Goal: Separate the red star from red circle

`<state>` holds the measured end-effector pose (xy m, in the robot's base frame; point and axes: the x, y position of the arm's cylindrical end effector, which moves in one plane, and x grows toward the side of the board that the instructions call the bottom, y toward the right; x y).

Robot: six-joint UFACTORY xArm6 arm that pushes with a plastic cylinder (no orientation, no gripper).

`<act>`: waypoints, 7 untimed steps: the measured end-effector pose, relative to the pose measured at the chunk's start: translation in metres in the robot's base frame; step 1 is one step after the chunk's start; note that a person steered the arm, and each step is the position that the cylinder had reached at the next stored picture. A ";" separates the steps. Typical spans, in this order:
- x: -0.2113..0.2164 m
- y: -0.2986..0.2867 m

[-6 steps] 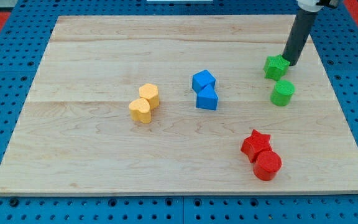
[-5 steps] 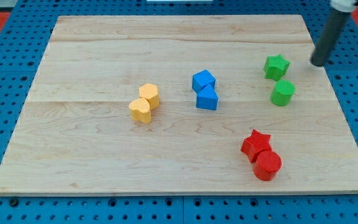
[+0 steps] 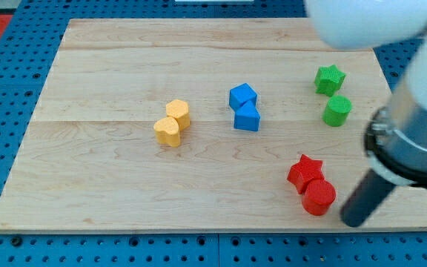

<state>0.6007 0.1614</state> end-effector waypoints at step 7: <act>-0.105 -0.119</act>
<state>0.4961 0.0427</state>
